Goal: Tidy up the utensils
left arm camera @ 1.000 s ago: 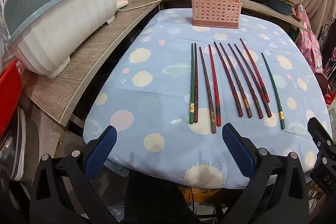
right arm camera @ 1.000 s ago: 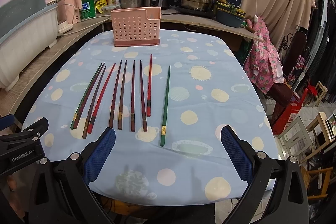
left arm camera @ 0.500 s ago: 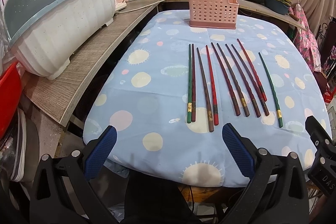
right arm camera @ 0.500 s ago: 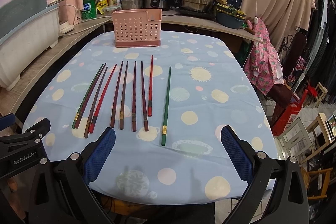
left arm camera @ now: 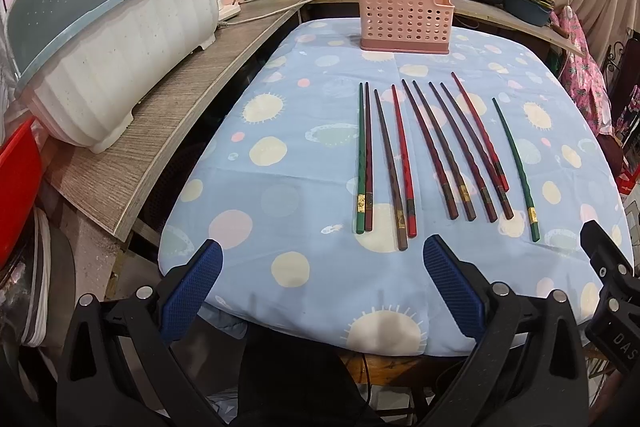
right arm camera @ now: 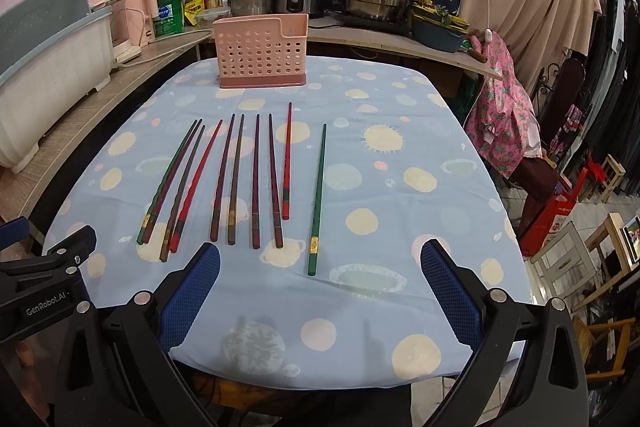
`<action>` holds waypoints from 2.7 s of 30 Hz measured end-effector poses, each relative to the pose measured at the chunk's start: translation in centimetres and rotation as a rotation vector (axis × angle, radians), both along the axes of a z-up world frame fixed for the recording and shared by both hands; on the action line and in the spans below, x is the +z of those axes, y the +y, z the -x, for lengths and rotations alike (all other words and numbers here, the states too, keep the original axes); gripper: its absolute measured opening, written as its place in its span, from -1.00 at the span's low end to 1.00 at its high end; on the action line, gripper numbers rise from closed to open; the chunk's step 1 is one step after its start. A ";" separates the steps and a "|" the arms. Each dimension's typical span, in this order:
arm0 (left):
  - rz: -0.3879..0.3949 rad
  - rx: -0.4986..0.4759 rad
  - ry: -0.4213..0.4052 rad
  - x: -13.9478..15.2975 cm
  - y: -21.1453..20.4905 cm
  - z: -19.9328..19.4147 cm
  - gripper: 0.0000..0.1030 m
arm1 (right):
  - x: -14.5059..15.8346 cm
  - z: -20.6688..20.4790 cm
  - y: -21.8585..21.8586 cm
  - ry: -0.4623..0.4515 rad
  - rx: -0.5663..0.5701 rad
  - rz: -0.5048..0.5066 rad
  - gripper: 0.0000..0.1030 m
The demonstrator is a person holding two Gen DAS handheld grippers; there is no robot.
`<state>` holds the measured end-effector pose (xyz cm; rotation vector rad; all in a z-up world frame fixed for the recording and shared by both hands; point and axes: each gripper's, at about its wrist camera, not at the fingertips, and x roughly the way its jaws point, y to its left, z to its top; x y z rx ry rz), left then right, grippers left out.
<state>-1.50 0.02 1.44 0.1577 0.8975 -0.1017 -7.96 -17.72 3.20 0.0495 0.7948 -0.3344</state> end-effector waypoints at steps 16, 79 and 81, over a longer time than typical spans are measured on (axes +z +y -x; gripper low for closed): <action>-0.001 -0.001 0.004 -0.2 0.0 0.0 0.86 | -0.2 -0.1 -0.3 0.006 -0.002 -0.010 0.87; 0.046 0.012 0.118 -9.2 0.5 -10.0 0.59 | -6.4 -7.2 -6.1 0.109 -0.048 -0.075 0.69; 0.052 0.016 0.118 -9.1 0.7 -10.1 0.47 | -6.8 -7.6 -6.3 0.118 -0.044 -0.081 0.42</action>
